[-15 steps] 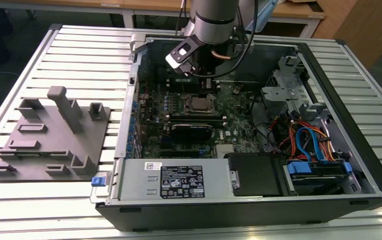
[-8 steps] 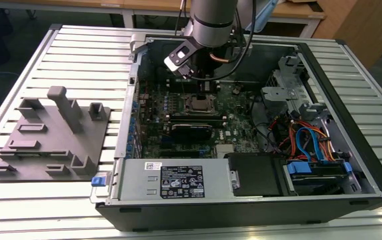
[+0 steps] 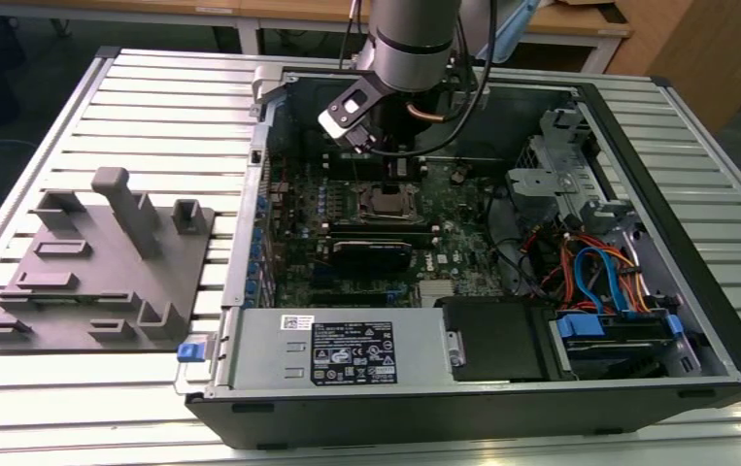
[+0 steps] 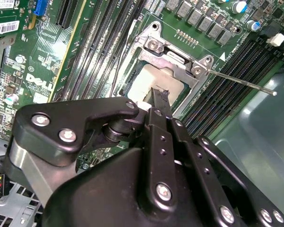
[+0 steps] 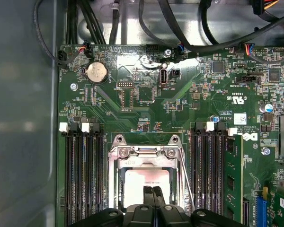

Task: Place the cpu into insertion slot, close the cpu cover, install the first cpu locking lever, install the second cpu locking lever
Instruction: 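Close the cpu cover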

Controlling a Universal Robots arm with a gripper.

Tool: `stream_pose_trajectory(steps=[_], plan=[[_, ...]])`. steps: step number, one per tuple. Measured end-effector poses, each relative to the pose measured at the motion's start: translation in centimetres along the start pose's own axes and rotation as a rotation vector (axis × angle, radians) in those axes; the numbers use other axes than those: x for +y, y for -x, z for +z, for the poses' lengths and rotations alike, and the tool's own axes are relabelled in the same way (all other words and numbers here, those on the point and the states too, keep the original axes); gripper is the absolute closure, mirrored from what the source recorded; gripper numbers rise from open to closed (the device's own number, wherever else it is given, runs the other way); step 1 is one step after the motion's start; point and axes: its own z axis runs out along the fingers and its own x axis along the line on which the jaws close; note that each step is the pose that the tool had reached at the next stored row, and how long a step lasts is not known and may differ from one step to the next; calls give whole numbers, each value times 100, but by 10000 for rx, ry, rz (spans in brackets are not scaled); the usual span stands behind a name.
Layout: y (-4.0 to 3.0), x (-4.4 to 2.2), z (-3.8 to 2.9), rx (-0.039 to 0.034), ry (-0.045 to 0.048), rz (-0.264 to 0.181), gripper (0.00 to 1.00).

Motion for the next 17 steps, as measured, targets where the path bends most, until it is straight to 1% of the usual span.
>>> stream_pose_trajectory(steps=[10, 17], plan=[[0, -2, 4, 2, 1, 0, 90], [1, -52, 28, 1, 0, -14, 90]])
